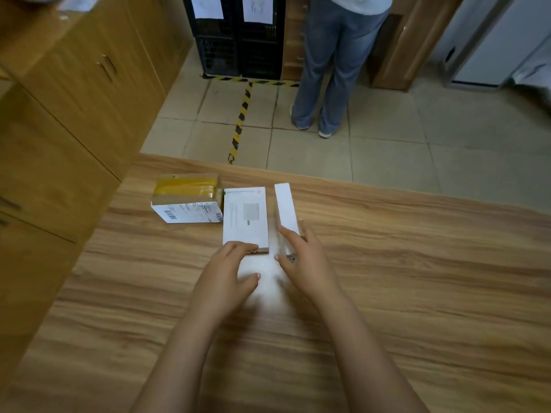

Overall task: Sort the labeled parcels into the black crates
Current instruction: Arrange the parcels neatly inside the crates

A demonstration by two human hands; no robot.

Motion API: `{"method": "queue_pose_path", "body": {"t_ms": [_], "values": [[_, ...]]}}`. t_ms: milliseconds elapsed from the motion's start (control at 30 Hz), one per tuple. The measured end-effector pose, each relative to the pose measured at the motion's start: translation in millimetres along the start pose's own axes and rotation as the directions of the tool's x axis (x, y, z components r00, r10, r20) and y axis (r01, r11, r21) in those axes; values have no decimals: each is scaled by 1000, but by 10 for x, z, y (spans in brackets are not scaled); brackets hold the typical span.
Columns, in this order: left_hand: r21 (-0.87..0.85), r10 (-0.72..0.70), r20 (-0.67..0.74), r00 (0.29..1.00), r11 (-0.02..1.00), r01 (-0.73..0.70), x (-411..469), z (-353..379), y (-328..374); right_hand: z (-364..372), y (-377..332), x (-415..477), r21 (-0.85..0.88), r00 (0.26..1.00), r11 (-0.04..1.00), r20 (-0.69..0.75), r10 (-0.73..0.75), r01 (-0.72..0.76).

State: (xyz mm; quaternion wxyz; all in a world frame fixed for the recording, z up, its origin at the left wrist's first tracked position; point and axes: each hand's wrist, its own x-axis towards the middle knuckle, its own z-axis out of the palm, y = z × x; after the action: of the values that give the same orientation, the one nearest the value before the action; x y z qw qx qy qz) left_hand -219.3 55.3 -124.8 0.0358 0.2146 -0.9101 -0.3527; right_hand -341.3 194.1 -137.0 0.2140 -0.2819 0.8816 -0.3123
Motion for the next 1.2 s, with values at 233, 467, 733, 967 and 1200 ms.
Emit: {"method": "queue_pose_path", "body": {"t_ms": [233, 467, 733, 967, 1200], "values": [[-57, 6, 78, 997, 998, -1, 88, 226, -13, 113, 335, -189, 217, 971, 972, -196, 133, -90], [23, -99, 352, 931, 995, 97, 216, 798, 89, 168, 768, -399, 215, 957, 958, -178, 228, -189], [57, -107, 361, 926, 994, 92, 241, 1033, 29, 154, 947, -349, -44, 976, 977, 45, 211, -209], [-30, -57, 242, 969, 997, 67, 266, 1040, 114, 167, 817, -311, 79, 978, 979, -75, 194, -188], [-41, 139, 28, 990, 990, -138, 234, 684, 509, -320, 487, -413, 100, 955, 994, -285, 79, -53]]}}
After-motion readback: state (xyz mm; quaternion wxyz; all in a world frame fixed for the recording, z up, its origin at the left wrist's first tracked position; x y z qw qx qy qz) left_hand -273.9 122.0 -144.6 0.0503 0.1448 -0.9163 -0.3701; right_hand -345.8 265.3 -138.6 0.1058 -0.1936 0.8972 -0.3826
